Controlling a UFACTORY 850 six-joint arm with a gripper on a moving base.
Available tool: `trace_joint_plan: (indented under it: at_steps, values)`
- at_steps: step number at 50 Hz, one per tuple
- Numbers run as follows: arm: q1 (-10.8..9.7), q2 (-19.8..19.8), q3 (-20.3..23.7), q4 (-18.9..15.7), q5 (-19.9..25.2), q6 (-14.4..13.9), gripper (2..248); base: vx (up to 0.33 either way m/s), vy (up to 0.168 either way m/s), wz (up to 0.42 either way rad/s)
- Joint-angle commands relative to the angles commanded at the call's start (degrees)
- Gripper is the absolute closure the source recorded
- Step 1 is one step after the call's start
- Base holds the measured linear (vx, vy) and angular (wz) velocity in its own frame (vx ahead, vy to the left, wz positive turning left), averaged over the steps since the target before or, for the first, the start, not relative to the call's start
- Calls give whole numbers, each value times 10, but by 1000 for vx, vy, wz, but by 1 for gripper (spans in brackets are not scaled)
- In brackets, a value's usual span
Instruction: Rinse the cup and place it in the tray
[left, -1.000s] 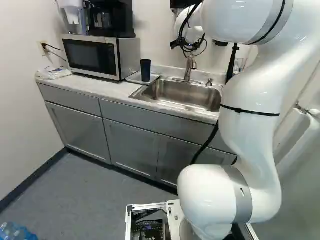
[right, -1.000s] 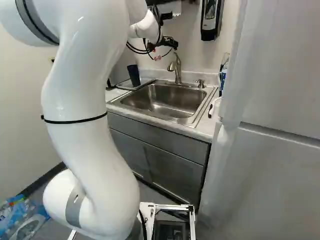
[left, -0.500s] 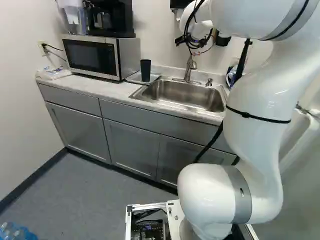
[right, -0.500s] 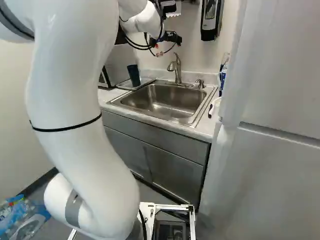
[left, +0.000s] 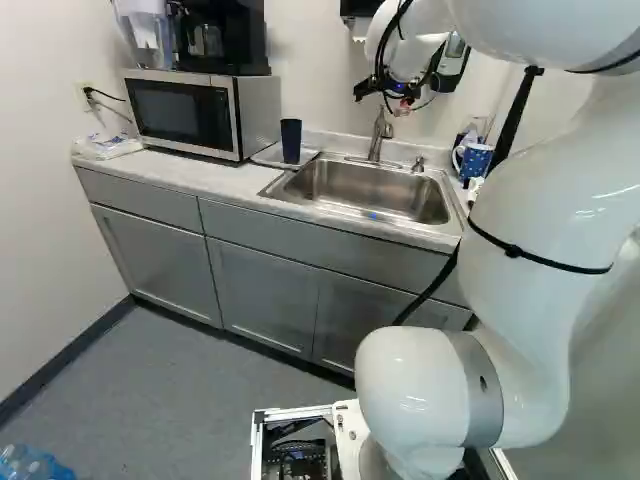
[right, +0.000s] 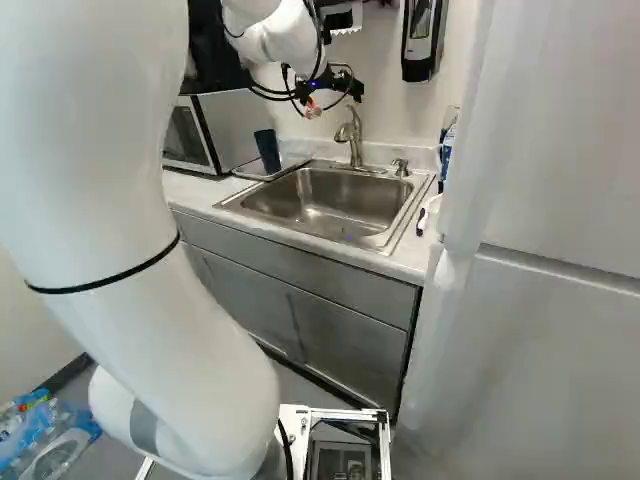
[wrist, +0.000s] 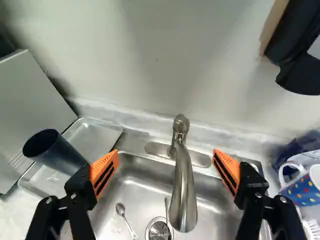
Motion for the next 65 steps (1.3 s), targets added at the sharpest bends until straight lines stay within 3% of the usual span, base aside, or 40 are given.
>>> trace_joint_plan:
  at_steps: [40,65]
  values:
    - [-17,118,117,0,-156,0,3,0,0,0]
    - [-17,119,118,0,-164,0,3,0,0,0]
